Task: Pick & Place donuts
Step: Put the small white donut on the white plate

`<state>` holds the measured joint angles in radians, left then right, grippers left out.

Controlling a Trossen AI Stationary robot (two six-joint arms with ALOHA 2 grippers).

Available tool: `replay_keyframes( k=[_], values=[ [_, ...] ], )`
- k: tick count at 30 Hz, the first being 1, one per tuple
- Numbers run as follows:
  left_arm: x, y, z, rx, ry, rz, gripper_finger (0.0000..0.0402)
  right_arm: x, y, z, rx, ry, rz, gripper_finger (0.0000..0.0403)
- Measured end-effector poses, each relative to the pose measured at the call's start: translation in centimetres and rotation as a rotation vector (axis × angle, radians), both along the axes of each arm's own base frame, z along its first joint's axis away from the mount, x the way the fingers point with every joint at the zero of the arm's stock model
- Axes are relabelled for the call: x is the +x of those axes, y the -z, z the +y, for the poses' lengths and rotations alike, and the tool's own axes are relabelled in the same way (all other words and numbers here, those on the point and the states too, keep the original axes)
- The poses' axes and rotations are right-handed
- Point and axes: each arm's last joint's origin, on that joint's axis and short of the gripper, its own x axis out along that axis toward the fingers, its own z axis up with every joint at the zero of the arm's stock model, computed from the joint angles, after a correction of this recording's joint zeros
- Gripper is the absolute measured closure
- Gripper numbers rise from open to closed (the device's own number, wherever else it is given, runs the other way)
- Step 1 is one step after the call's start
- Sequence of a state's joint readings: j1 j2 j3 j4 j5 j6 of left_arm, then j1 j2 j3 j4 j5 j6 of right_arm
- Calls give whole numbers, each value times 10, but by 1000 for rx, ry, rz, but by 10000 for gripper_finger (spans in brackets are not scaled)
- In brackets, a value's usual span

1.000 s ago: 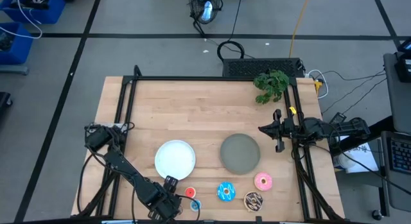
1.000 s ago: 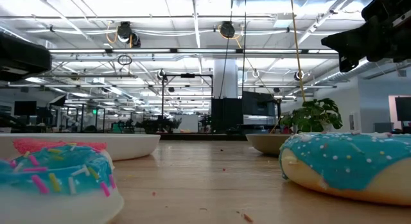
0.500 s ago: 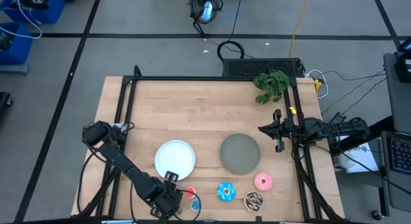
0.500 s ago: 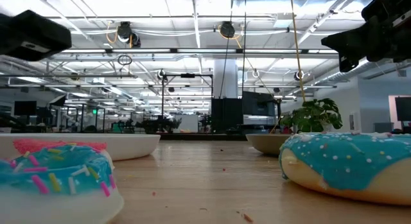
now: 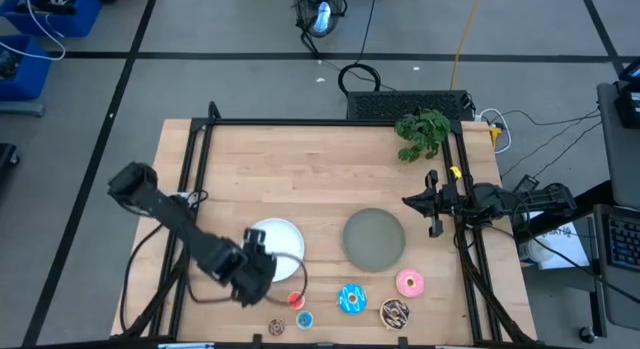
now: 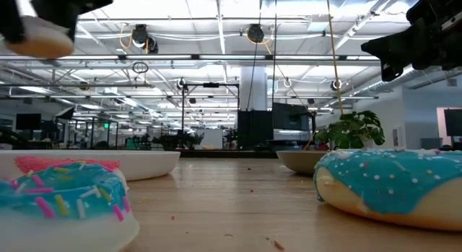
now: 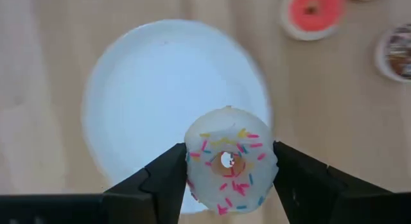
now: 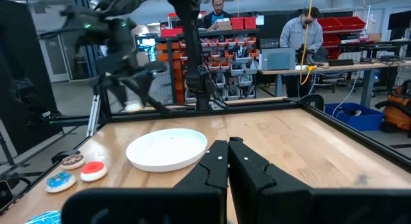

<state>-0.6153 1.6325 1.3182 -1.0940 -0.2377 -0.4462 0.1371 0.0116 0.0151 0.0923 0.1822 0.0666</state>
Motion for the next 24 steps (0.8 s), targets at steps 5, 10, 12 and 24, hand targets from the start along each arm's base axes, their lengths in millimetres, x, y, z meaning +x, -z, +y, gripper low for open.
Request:
replay_keyframes(
  k=[5,10,12,24],
  values=[
    [13,-7,37,60,-74,-1,185,0,0,0,0,0,-2,403],
    [34,2,67,35,-107,36,185,0,0,0,0,0,-1,403],
    [43,10,76,20,-120,63,185,0,0,0,0,0,-1,403],
    [73,79,80,51,77,294,185,0,0,0,0,0,-1,403]
  ],
)
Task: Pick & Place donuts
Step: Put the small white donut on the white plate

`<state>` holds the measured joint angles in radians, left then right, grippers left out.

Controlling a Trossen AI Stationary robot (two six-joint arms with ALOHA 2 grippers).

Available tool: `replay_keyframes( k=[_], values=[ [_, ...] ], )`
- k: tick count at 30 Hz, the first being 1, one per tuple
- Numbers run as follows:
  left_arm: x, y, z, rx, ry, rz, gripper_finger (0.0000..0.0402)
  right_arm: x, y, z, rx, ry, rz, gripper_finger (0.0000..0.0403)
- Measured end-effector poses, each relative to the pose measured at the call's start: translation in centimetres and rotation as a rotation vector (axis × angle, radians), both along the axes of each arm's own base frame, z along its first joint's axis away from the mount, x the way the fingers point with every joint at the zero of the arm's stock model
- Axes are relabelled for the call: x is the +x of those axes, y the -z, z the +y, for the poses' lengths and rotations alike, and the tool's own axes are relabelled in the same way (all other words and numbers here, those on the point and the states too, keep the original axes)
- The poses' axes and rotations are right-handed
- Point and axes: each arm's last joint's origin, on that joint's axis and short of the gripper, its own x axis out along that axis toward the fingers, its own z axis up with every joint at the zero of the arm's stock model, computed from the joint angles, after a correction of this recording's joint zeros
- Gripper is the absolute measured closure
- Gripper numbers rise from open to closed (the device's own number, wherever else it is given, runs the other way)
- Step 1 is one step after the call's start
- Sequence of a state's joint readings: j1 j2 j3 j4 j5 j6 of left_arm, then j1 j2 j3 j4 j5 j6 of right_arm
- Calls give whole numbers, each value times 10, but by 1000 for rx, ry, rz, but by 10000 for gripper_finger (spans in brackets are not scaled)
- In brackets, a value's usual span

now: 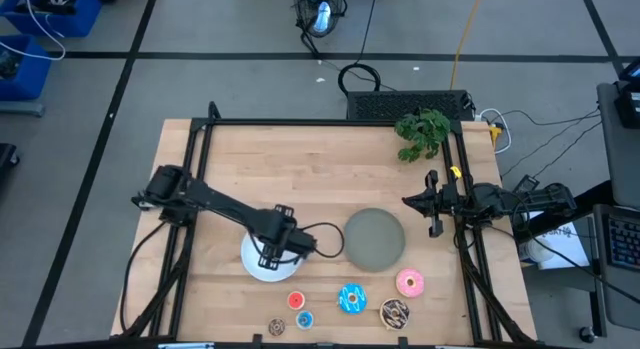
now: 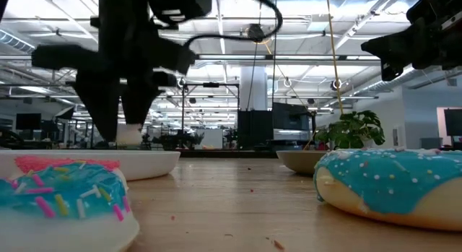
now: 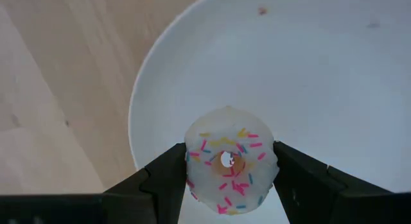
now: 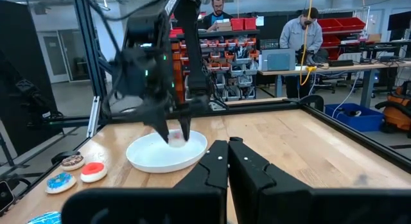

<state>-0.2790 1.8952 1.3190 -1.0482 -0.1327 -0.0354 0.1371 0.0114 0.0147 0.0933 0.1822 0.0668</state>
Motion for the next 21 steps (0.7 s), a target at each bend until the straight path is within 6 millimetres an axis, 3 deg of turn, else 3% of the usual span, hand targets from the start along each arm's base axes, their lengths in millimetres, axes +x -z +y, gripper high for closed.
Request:
replay_keyframes(
  k=[5,13,21],
  values=[
    [4,16,3,29,-23,38,185,0,0,0,0,0,1,403],
    [7,16,13,34,-116,24,185,0,0,0,0,0,0,403],
    [6,22,13,8,-97,24,185,0,0,0,0,0,0,403]
  ],
)
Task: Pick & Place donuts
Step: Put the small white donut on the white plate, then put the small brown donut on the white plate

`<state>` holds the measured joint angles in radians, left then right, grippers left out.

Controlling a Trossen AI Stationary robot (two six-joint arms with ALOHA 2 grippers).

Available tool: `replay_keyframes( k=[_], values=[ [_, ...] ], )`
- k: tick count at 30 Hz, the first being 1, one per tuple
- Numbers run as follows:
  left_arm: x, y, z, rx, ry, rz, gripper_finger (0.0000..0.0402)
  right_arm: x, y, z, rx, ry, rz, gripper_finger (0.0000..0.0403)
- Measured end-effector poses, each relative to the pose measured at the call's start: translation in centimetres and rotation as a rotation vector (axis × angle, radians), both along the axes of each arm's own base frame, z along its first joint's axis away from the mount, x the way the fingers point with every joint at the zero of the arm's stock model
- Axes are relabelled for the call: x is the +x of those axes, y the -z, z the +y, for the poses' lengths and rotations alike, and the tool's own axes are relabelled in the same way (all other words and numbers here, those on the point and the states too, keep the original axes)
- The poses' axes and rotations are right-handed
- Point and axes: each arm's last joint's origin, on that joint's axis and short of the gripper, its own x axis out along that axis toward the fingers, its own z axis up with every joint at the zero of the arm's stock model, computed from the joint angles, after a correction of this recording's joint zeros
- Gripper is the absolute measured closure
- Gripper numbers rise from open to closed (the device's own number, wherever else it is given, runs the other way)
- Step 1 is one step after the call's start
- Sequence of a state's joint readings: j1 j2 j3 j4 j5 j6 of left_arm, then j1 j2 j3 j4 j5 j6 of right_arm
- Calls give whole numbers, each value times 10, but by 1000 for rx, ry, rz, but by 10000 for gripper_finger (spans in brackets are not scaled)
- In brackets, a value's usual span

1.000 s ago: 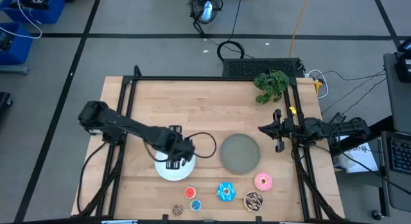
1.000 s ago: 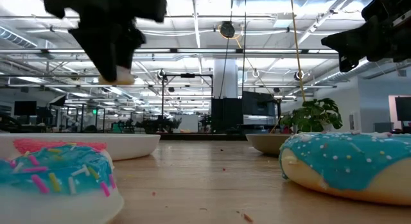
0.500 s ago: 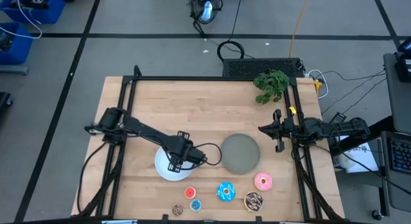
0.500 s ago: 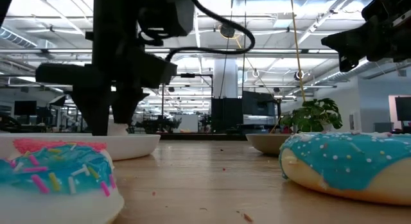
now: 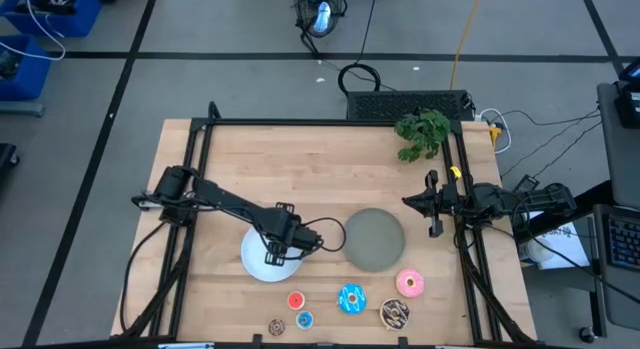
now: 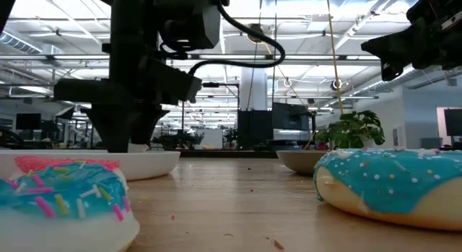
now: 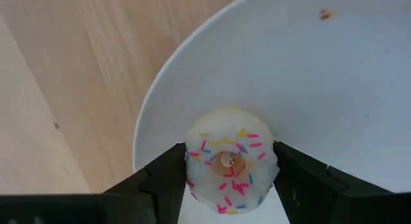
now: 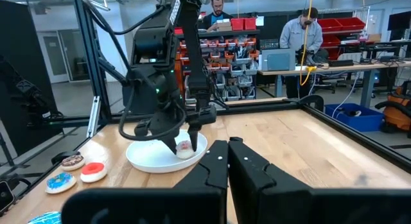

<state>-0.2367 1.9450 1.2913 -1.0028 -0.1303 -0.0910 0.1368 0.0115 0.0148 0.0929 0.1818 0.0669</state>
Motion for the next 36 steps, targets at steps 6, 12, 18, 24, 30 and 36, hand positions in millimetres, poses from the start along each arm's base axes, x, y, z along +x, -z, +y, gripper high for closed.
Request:
replay_keyframes(
  k=[6,12,18,24,30,36],
  values=[
    [-1,5,-4,40,21,-37,152,0,0,0,24,-5,0,403],
    [-2,5,-9,69,39,-48,82,0,1,0,18,-5,7,403],
    [-2,2,-11,71,50,-40,37,0,1,0,18,-4,7,403],
    [6,-27,-20,69,19,-36,32,0,1,0,17,-4,7,403],
    [12,-67,-43,40,50,-65,58,0,1,0,18,-2,7,403],
    [-3,-91,-82,-1,173,-41,110,0,1,0,17,-1,6,403]
  ],
)
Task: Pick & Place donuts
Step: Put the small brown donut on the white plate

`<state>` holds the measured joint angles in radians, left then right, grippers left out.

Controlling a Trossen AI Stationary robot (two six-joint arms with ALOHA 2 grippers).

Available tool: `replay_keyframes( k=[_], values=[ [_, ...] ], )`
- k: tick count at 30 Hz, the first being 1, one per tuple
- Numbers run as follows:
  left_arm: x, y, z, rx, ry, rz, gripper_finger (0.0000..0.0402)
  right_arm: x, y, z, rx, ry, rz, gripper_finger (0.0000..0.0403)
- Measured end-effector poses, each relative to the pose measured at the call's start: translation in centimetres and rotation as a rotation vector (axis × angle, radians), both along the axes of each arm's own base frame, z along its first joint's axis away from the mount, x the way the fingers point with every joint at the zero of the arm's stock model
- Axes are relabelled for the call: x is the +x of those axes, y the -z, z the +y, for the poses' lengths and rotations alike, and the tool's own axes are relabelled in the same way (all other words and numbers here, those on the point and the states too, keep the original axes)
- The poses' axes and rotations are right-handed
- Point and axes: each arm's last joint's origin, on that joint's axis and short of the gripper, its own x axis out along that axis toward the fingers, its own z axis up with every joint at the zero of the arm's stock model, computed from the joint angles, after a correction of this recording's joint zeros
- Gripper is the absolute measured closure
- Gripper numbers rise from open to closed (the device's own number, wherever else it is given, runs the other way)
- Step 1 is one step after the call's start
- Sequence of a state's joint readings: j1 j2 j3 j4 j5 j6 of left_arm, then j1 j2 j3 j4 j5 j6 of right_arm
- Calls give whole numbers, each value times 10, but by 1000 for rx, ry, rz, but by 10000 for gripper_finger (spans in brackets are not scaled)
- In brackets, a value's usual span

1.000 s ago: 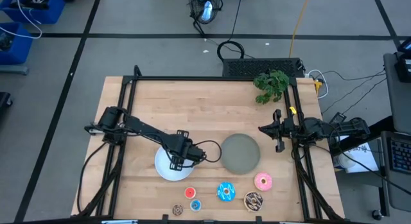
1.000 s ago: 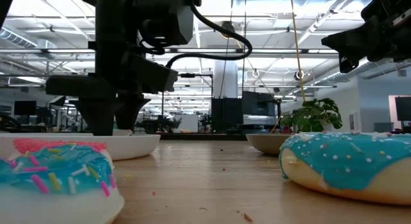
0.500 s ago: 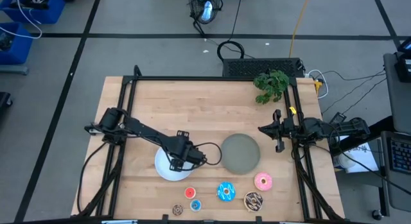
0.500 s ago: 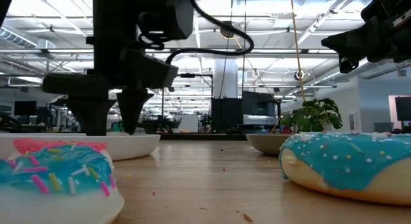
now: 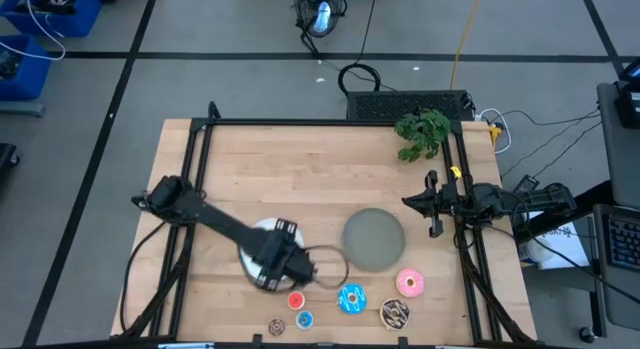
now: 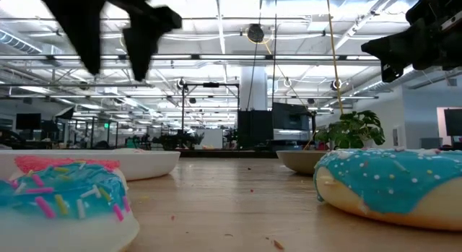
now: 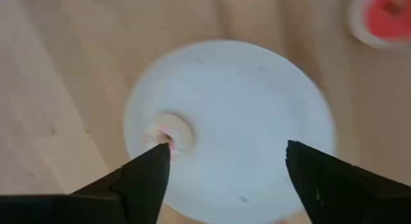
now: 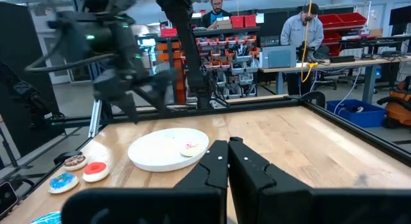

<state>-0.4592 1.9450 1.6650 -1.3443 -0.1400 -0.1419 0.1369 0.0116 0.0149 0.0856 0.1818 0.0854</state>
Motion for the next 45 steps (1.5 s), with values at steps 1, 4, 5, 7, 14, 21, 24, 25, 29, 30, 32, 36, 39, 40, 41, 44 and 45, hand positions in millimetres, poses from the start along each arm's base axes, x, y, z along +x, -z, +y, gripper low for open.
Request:
replay_keyframes(
  k=[1,4,5,7,14,21,24,25,29,30,32,36,39,40,41,44,45],
  values=[
    [-3,-2,-7,0,30,6,121,0,0,0,0,0,0,403],
    [-13,-8,-25,29,105,-19,161,0,0,0,1,0,-5,403],
    [-15,-8,-31,46,115,-32,176,0,-1,0,1,0,-10,403],
    [-20,-9,-39,63,136,-46,208,0,-2,0,2,0,-17,403],
    [-28,-9,-53,52,156,-61,365,0,-2,0,21,-1,-20,403],
    [-26,-8,-53,-30,141,-37,393,0,-2,0,2,0,-19,403],
    [-19,-8,-52,-83,104,-66,396,0,-2,0,-15,2,-19,403],
    [-17,-8,-51,-93,85,-79,393,0,-2,0,-16,2,-19,403],
    [-8,-9,-54,-160,54,-159,383,0,-2,0,-32,4,-19,403],
    [-6,-9,-56,-177,61,-174,382,0,-2,0,-43,5,-20,403],
    [-5,-10,-58,-189,70,-192,381,0,-2,0,-51,6,-21,403],
    [-7,-10,-65,-210,16,-211,385,0,-2,0,-50,7,-20,403],
    [-11,-10,-70,-223,-54,-212,397,0,-2,0,-50,7,-20,403],
    [-13,-11,-73,-226,-67,-213,396,0,-2,0,-49,7,-21,403],
    [-15,-12,-76,-233,-78,-218,396,0,-2,0,-50,7,-21,403],
    [-19,-22,-88,-272,-115,-240,398,0,-2,0,-44,5,-21,403],
    [-21,-25,-92,-287,-129,-249,398,0,-2,0,-40,5,-21,403]
  ],
)
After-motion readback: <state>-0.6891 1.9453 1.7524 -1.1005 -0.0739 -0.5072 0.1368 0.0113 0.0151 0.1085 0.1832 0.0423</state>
